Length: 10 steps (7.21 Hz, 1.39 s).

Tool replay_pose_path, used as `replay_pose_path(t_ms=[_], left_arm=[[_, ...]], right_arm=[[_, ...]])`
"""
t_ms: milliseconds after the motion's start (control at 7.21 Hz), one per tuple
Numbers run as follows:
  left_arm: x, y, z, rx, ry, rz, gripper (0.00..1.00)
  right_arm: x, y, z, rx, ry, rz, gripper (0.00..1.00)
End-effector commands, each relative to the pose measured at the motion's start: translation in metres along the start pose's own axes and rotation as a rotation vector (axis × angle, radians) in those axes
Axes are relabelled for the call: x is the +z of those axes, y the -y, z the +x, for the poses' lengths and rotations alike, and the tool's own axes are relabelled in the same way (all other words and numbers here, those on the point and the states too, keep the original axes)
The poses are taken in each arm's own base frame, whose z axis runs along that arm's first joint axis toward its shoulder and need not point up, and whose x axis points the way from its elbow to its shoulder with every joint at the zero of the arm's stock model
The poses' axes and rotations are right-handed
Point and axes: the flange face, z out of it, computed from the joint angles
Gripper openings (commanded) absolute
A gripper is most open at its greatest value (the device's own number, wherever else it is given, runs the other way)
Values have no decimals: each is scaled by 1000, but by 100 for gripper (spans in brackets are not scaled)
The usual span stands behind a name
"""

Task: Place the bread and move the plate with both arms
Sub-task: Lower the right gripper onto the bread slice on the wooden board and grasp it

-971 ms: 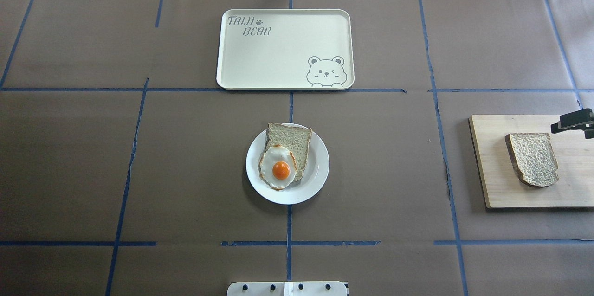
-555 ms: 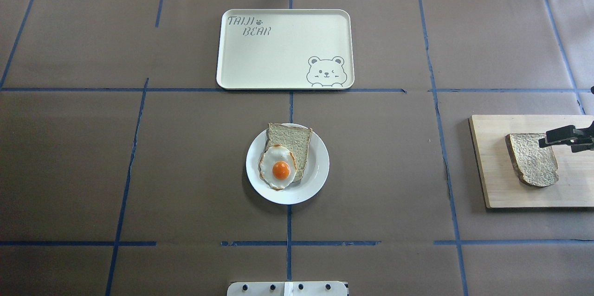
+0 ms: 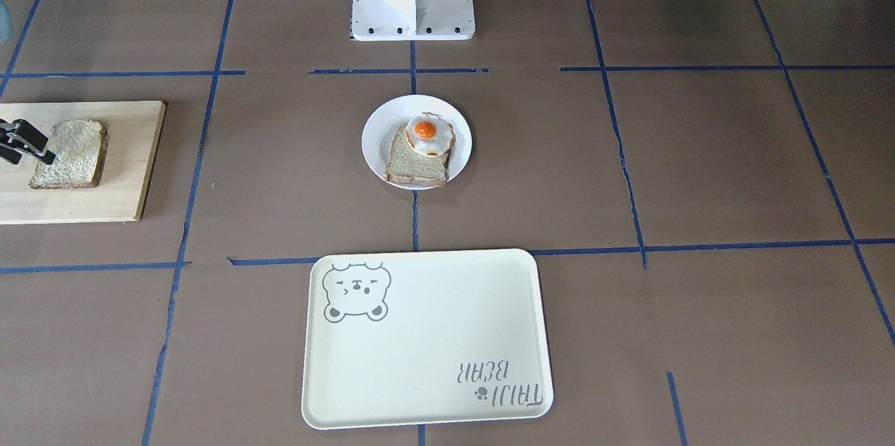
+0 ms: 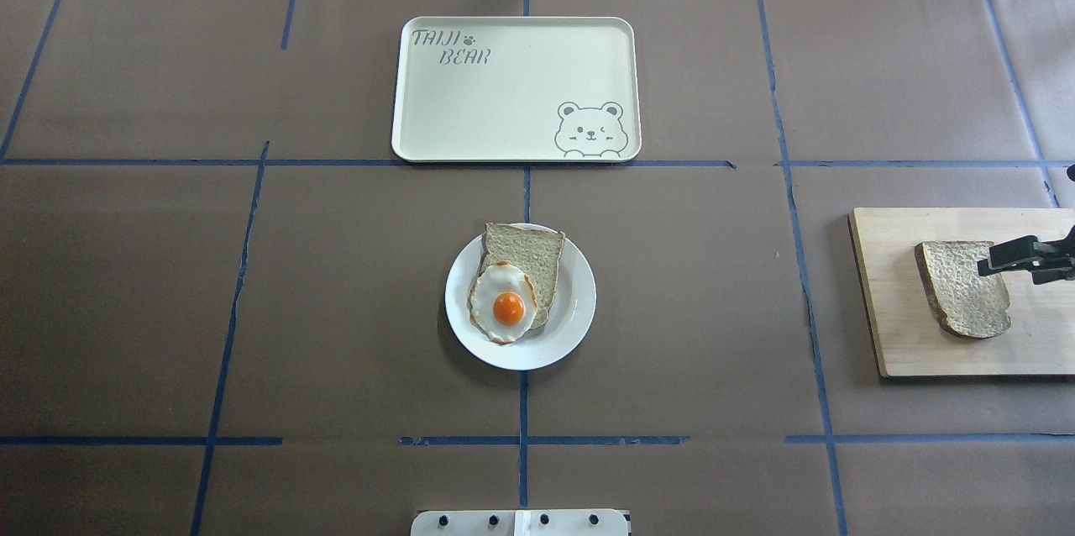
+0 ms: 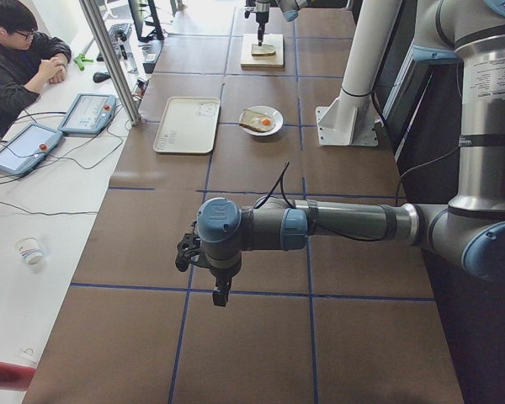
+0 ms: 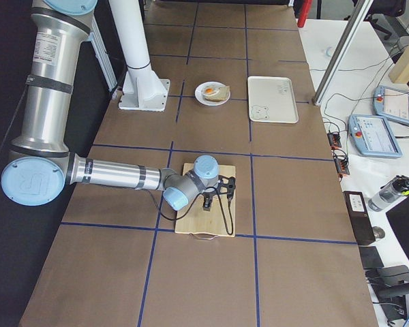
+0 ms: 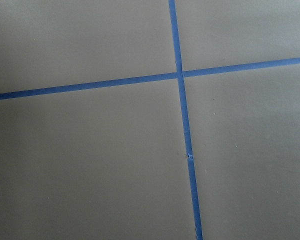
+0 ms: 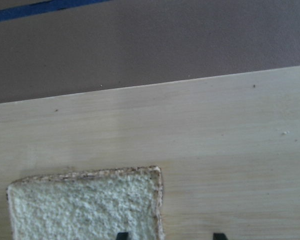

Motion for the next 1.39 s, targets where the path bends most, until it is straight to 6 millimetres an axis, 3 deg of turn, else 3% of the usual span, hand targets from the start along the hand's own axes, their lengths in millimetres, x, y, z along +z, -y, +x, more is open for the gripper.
replay_pose_path(t_ms=[0, 832, 971, 1249], left_arm=[[0, 0, 0, 0, 0, 0, 100], [-3, 1, 3, 5, 1, 5, 100], [-2, 0, 3, 4, 1, 4, 100], [-3, 0, 3, 5, 1, 5, 100]], right_arm=[[2, 0, -1, -3, -4, 1, 42], [6, -1, -7, -14, -2, -8, 42], [6, -1, -7, -16, -2, -8, 37], [5, -2, -5, -14, -3, -7, 9]])
